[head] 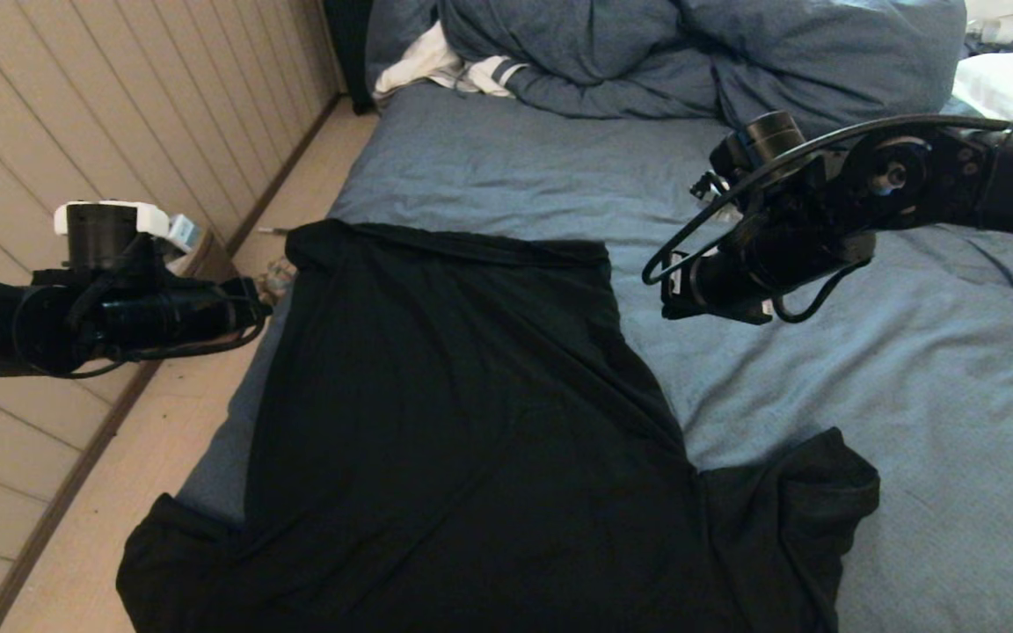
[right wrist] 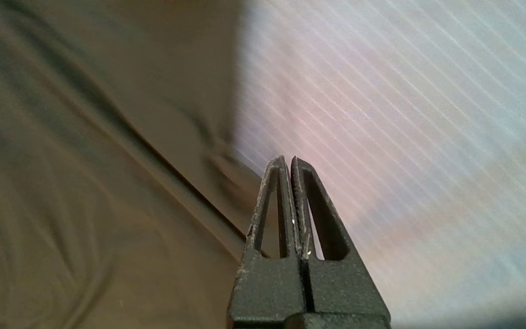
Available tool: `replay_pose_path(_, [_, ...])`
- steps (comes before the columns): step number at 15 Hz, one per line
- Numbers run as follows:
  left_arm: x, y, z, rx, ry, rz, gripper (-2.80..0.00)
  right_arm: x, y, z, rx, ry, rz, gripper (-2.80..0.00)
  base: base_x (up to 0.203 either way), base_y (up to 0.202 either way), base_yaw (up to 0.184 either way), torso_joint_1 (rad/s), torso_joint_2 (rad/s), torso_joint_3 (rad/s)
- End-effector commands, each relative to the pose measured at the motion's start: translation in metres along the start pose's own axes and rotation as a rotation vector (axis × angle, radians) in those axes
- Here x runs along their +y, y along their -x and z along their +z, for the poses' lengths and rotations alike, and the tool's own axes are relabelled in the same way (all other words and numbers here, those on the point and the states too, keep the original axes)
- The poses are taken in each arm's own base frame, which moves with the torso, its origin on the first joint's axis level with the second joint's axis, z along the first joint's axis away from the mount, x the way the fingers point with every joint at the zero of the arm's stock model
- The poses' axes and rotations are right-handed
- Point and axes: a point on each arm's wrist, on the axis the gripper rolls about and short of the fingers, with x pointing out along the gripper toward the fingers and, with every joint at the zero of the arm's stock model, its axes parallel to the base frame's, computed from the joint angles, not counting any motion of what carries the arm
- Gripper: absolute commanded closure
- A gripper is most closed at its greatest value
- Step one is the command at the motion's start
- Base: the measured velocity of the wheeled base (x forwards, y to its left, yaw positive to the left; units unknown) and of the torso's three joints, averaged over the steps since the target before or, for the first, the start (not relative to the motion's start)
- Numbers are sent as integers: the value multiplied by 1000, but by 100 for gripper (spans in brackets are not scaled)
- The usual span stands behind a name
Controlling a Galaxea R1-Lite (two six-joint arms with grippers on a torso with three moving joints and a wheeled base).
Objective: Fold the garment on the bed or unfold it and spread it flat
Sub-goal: Unford the black T-shirt
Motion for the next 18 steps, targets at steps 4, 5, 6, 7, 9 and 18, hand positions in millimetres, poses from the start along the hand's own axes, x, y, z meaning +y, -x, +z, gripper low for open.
replay_pose_path(4, [12,-3,-15,82,24,-65,-280,0,7,-3,9,-4,-109,0,0,0,0,0,0,0])
replay_pose_path(5, [15,-10,-20,102,29,-64,-280,1,7,-4,13,-2,-111,0,0,0,0,0,0,0])
replay_pose_path(6, [17,-16,-23,113,32,-66,-280,1,7,-4,13,1,-112,0,0,0,0,0,0,0])
replay_pose_path(7, [18,-21,-26,122,34,-66,-280,1,6,-4,14,4,-113,0,0,0,0,0,0,0])
replay_pose_path(9, [20,-29,-28,133,36,-67,-280,-3,2,-3,20,-1,-122,0,0,0,0,0,0,0])
replay_pose_path(18, [13,-32,-30,147,34,-106,0,10,-30,-4,-2,62,-76,0,0,0,0,0,0,0])
